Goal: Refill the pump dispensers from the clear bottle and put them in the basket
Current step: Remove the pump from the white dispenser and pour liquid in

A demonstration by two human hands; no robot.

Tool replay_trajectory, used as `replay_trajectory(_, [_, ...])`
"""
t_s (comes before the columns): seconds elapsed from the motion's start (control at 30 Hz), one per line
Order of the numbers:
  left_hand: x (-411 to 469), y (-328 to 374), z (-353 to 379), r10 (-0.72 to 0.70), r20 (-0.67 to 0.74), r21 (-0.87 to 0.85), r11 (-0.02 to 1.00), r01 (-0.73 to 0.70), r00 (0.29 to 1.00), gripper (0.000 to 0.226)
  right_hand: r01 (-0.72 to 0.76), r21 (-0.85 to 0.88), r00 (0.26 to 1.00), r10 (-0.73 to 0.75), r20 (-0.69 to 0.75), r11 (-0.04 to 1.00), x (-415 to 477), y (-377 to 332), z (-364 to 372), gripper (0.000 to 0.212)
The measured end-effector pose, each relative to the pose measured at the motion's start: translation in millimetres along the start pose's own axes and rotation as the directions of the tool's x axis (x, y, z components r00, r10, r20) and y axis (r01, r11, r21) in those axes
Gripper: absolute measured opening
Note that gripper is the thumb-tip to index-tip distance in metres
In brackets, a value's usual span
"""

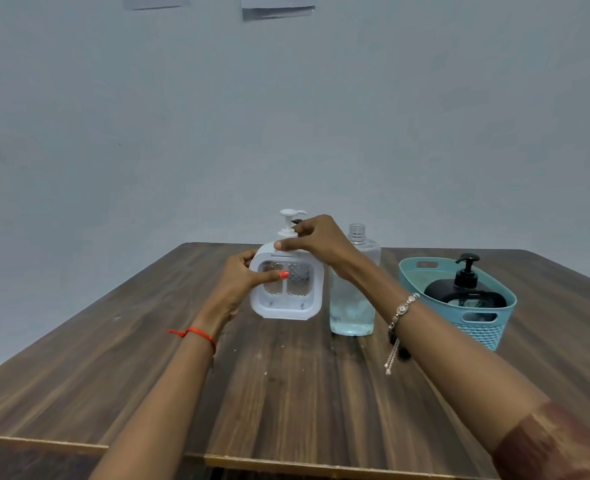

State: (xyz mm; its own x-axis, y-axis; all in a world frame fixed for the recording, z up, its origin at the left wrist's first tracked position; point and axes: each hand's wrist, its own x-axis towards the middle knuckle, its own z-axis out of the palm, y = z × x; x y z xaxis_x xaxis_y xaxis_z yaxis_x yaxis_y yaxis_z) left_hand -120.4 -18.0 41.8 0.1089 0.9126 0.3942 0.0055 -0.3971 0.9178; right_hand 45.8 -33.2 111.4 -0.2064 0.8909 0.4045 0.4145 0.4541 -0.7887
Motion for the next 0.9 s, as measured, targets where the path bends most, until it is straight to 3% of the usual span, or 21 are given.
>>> replay_trajectory(0.03, [0, 1, 0, 0.002, 0.000, -0.005, 1.000, -0.002, 1.000, 0.044, -0.011, 0.042, 1.000, 0.010, 0.023, 0.999, 0, -2, -2, 0.009])
replay_trajectory(0.13, [0, 2, 1, 0.002, -0.005, -0.011, 1.000, -0.002, 1.000, 0.052, -0.049, 0.158, 0.998, 0.043, 0.043, 0.986, 2, -2, -6, 0.025])
replay_trajectory(0.27, [-2, 3, 1, 0.015, -0.001, -0.009, 1.000, -0.015, 1.000, 0.031, -0.036, 0.028, 0.999, 0.035, 0.016, 0.999, -5, -3, -1, 0.027])
replay_trajectory(0.53, [-2, 8, 4, -0.004, 0.006, -0.021, 1.000, 0.004, 1.000, 0.044, 0.005, 0.036, 0.999, -0.006, 0.053, 0.999, -3, -6, -8, 0.024])
replay_trajectory(0.67, [-1, 9, -2, -0.022, 0.051, -0.001, 1.000, 0.022, 0.998, 0.055, -0.014, 0.237, 0.995, -0.011, 0.104, 0.971, -4, -8, -17, 0.027])
replay_trajectory(0.8, [-5, 4, -6, -0.055, 0.049, 0.022, 0.998, 0.054, 0.997, 0.056, 0.093, 0.312, 0.995, -0.077, -0.065, 0.945, 0, -10, -32, 0.024])
replay_trajectory(0.9, [-8, 0, -8, -0.075, -0.034, -0.006, 0.997, 0.075, 0.997, 0.034, 0.279, 0.473, 0.950, -0.169, -0.263, 0.836, -2, -6, -41, 0.022])
